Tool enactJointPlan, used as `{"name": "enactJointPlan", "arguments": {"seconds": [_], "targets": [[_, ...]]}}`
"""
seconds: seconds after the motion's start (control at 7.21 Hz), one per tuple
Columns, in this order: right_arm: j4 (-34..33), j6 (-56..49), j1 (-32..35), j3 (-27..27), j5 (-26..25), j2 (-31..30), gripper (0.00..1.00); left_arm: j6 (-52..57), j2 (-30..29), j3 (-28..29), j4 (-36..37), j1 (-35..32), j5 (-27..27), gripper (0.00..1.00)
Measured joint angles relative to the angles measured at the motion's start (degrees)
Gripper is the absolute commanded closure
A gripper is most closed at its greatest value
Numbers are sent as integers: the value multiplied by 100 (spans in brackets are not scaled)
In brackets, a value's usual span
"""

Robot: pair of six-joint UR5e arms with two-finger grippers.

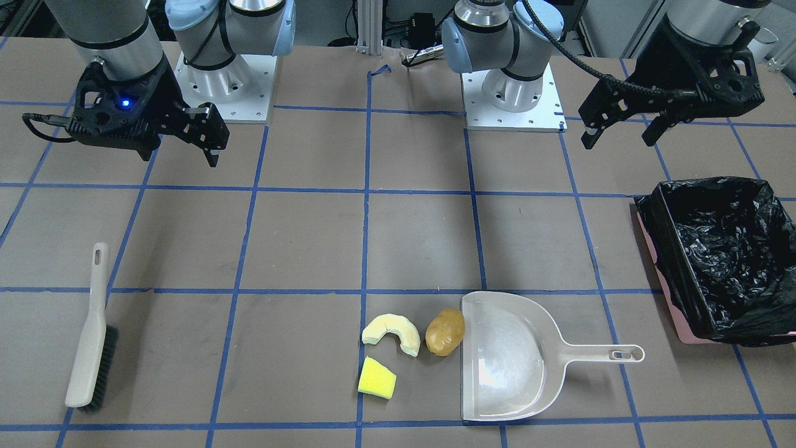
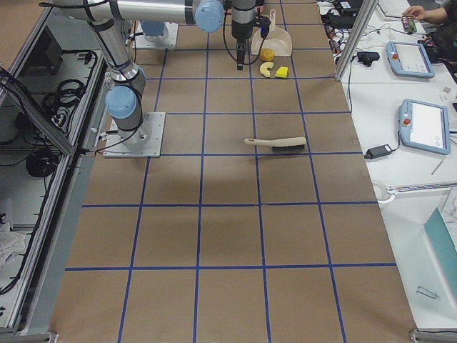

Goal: Sweep and dump trash into bin
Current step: 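Move the right gripper over the white-handled brush, then lower the right gripper and grasp the brush handle, lift it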

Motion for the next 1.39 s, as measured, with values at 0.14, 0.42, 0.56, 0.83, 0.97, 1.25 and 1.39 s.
{"name": "enactJointPlan", "arguments": {"seconds": [0.14, 0.42, 0.56, 0.83, 0.97, 1.25, 1.39], "targets": [[5, -64, -8, 2, -2, 1, 0, 0, 0, 1, 0, 0, 0, 0], [104, -120, -127, 9, 12, -2, 0, 0, 0, 2, 0, 0, 0, 0], [145, -330, -275, 10, 15, -3, 0, 0, 0, 2, 0, 0, 0, 0], [163, -1004, -746, 18, -4, -11, 0, 0, 0, 0, 0, 0, 0, 0], [139, -1273, -994, 26, -5, -10, 0, 0, 0, -2, 0, 0, 0, 0], [123, -2087, -1473, 53, -6, 36, 1, 0, -3, -1, 0, 0, 0, 0], [100, -2403, -1688, 98, 2, 90, 1, 0, -6, 1, 0, 0, 0, 0]]}}
